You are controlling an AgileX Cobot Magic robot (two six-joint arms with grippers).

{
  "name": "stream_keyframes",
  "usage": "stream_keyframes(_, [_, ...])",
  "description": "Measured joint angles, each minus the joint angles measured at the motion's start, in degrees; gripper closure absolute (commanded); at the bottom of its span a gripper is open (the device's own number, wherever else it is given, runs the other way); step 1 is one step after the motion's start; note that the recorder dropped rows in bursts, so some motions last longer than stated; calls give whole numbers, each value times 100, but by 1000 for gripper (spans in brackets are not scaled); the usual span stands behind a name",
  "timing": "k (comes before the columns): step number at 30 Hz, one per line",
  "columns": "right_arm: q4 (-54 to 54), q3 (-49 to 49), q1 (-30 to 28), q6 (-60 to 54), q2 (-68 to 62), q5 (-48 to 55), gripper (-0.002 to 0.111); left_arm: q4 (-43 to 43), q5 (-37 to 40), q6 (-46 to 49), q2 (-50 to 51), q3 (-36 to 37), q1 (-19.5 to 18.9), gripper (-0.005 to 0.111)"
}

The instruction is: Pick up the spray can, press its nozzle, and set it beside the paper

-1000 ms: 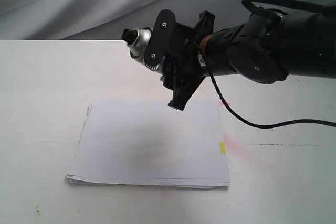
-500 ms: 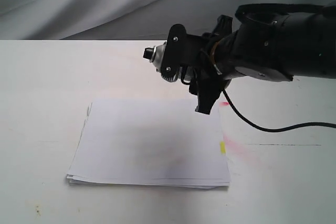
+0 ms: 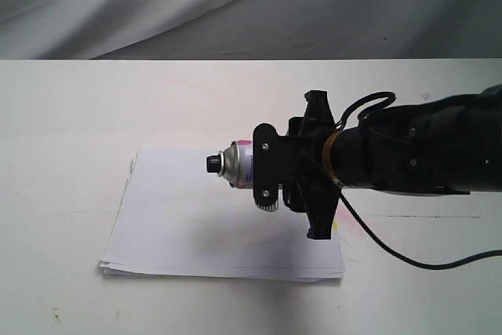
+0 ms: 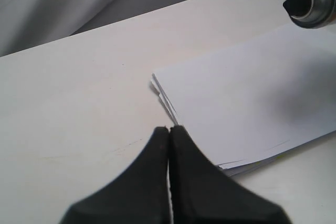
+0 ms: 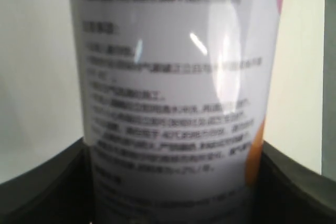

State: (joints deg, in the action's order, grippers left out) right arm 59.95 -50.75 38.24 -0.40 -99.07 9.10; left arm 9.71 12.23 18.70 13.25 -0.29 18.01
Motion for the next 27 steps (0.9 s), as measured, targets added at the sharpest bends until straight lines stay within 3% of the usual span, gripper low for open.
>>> stream_keyframes(27, [675, 0, -10, 331, 238, 267, 108, 0, 0, 0, 0, 0, 0, 107])
